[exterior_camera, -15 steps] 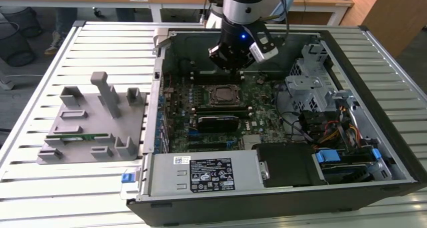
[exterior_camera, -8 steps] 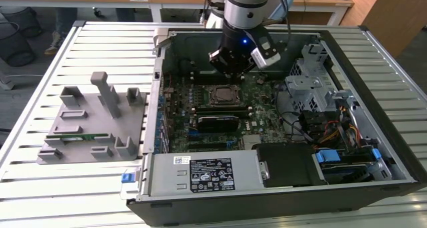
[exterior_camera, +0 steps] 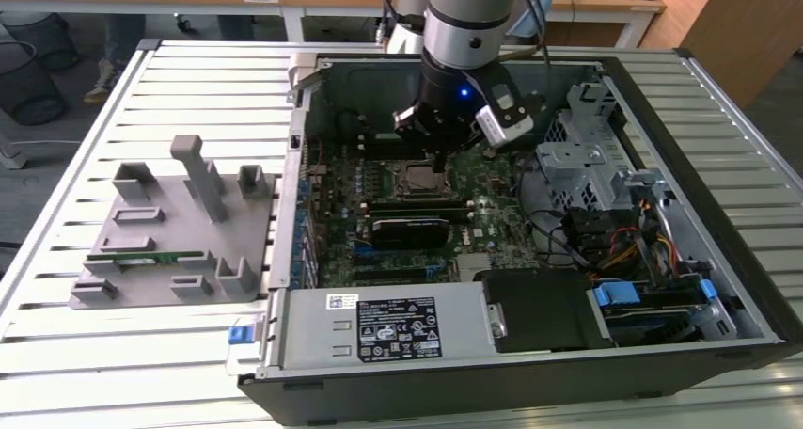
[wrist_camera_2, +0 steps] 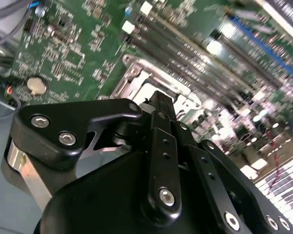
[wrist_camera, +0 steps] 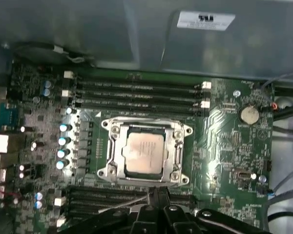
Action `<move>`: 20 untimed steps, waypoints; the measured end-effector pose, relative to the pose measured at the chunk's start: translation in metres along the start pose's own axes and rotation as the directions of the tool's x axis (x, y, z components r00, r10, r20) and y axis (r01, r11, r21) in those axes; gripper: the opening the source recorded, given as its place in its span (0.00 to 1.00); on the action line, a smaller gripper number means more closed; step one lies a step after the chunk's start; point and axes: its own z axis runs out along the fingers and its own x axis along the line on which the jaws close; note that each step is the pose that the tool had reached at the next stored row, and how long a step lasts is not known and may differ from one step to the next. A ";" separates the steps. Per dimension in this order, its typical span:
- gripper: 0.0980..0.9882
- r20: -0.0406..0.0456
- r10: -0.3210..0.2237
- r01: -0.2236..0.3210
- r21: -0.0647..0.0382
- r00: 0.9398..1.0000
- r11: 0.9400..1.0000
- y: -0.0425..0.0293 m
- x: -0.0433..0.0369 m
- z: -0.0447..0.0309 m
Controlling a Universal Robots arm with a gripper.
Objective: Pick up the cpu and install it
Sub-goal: 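Install the second cpu locking lever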
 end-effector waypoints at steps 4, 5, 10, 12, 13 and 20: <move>0.01 -0.002 0.000 0.000 0.000 1.000 1.000 -0.0008 0.0001 0.0048; 0.01 -0.003 0.000 0.000 0.000 1.000 1.000 -0.0009 0.0000 0.0066; 0.01 -0.008 0.000 0.000 -0.001 1.000 1.000 -0.0059 0.0003 0.0122; 0.01 -0.010 0.000 0.000 -0.001 1.000 1.000 -0.0086 0.0005 0.0125; 0.01 -0.010 0.001 -0.001 -0.001 1.000 1.000 -0.0099 0.0006 0.0126; 0.01 -0.010 0.000 0.000 -0.001 1.000 1.000 -0.0129 0.0111 0.0132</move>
